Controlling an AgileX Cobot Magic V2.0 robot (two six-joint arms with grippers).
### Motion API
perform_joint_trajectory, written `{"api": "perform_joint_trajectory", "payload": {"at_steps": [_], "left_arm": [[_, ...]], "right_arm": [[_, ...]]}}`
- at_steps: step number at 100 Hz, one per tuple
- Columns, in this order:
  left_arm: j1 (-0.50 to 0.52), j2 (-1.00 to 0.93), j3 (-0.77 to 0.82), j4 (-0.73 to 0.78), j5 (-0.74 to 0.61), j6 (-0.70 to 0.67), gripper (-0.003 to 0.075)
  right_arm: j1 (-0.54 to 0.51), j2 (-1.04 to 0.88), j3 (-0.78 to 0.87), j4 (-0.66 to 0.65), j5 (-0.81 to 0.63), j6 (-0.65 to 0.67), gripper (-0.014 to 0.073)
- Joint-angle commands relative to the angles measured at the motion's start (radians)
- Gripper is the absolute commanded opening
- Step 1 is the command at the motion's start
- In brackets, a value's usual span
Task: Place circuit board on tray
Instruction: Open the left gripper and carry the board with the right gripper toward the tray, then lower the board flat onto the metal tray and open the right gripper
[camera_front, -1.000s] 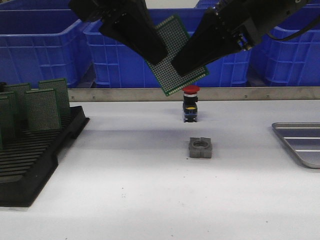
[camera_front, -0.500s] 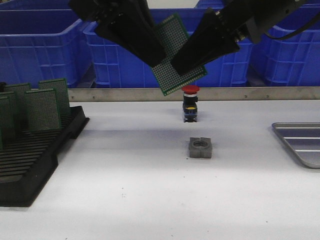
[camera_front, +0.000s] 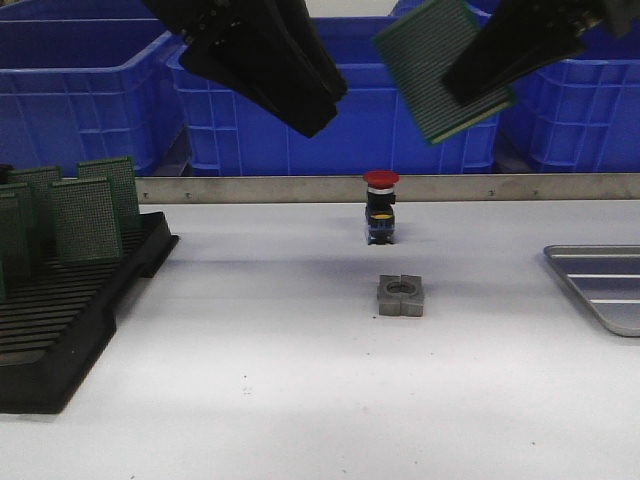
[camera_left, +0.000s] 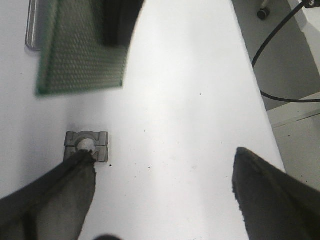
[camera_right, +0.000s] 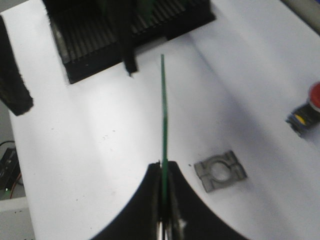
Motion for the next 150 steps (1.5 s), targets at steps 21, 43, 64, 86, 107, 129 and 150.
{"api": "perform_joint_trajectory", "payload": {"at_steps": [21, 43, 64, 86, 107, 129, 150], "left_arm": [[-0.01, -0.054, -0.03, -0.067, 0.05, -0.005, 0.0536], [-0.01, -0.054, -0.03, -0.067, 0.05, -0.005, 0.0536], [-0.01, -0.054, -0.03, -0.067, 0.05, -0.005, 0.0536], [-0.01, -0.054, -0.03, -0.069, 0.05, -0.005, 0.0536], [-0.01, -0.054, -0.03, -0.069, 0.05, -0.005, 0.0536], [-0.01, -0.054, -0.03, -0.069, 0.05, -0.005, 0.0536], [-0.01, -0.054, -0.03, -0.069, 0.05, -0.005, 0.0536]], "right_arm": [[-0.324, -0.01, -0.03, 0.033, 0.064, 0.177, -0.0069], [-0.475, 0.137, -0.03, 0.032, 0.065, 0.357, -0.0069], [-0.494, 0.303, -0.03, 0.033, 0.065, 0.418, -0.0069], [-0.494, 0.43, -0.03, 0.06, 0.065, 0.431, -0.0069], [-0.495, 0.457, -0.03, 0.067, 0.059, 0.449, -0.0067], [-0.495, 0.457, -0.03, 0.067, 0.04, 0.467, 0.0104], [-0.495, 0.457, -0.03, 0.068, 0.027, 0.475, 0.0391]]}}
